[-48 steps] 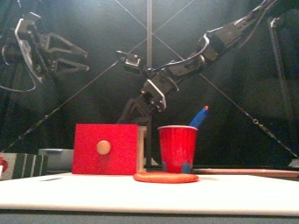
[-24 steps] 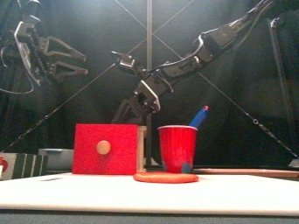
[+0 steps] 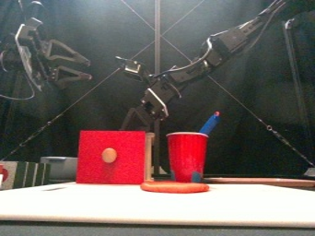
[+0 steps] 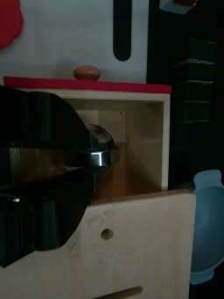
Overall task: Get the cutter from the drawer then cut the dough then place the extra dough in the bowl
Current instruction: Place the cutter on the board
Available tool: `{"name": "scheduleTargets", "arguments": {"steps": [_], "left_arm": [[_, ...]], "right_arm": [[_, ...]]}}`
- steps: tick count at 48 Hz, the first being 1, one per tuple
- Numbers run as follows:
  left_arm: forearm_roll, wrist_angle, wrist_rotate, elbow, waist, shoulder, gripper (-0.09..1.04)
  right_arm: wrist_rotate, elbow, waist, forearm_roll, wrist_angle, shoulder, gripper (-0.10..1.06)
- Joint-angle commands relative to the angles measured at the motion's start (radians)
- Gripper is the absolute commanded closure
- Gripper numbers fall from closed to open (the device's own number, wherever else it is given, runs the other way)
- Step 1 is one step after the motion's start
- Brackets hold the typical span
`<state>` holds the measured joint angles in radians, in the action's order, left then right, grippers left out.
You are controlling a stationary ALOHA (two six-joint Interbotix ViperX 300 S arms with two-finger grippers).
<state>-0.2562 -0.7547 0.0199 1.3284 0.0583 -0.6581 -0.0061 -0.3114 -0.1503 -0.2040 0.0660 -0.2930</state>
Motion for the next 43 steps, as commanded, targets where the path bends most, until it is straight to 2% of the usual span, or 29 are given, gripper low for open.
{"name": "scheduleTargets", "arguments": {"steps": [1,19,33,43], "left_arm": [[0.000,-0.008,0.000,-0.011,0.003,0.002,0.11],[-0.006,-0.008,0.000,-0.011,0.014,0.002,0.11],[-0.006,-0.005,0.000,-0.011,0.035,0.002,0.11],[-0.006,-0.003,0.002,-0.012,0.046,0.002,0.11]], "right_arm": [[-0.008,0.015,-0.002,-0.008,0.002,0.012,0.47],[0.005,0.012,0.025,-0.089,0.031,0.103,0.49],[-0.002,-0.020,0.028,-0.107,0.034,0.204,0.49],[0.005,-0.066,0.026,-0.123,0.034,0.325,0.49]]}}
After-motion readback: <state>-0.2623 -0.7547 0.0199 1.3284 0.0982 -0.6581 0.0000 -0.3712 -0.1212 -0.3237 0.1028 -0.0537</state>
